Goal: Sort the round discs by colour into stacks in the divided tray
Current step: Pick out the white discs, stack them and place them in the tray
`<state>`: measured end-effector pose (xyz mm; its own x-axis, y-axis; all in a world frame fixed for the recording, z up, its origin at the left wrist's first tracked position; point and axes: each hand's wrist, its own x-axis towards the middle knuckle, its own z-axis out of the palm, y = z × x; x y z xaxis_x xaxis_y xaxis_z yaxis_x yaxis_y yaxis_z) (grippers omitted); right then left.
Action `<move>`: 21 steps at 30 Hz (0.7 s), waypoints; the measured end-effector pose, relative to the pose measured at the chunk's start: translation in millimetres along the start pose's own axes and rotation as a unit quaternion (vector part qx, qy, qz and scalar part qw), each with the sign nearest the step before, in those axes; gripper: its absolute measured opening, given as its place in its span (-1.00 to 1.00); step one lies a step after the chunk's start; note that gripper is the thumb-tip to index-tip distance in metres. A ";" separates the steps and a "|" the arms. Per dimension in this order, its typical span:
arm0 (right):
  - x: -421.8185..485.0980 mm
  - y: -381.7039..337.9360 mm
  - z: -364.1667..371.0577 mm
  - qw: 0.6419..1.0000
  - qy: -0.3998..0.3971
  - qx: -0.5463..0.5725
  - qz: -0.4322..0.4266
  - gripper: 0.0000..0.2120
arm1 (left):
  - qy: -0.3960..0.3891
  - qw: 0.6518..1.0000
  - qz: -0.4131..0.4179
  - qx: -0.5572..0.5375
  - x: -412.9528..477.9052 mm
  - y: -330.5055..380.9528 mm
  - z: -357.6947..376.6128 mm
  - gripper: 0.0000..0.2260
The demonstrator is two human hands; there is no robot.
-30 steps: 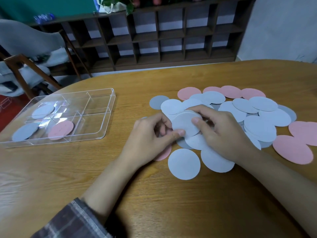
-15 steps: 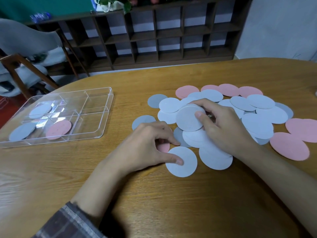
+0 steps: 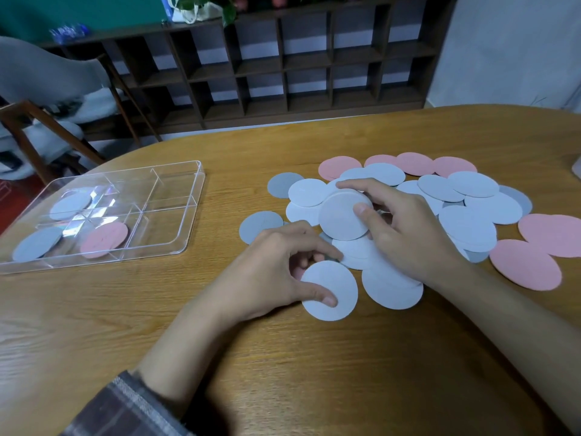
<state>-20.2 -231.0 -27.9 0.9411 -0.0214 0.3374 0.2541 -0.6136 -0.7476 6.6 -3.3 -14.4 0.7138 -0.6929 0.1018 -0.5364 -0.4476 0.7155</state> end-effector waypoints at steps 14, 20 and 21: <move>-2.5 -4.9 -1.6 0.997 -0.042 0.061 -0.013 -0.70 | 0.167 0.968 -0.067 -0.172 5.7 -9.4 1.8 -0.88; -4.9 -6.6 0.3 0.996 -0.065 0.058 -0.017 -0.67 | 0.213 0.961 -0.085 -0.157 9.5 -10.4 7.5 -0.85; -5.6 -7.3 0.6 0.996 -0.066 0.053 -0.018 -0.67 | 0.220 0.958 -0.080 -0.165 9.9 -10.0 8.1 -0.85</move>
<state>-27.1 -225.9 -24.7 0.9504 0.1065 0.2924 0.3035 -0.5248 -0.7953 15.4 -10.2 -26.2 0.9346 -0.2929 0.2019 -0.2846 -0.2750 0.9183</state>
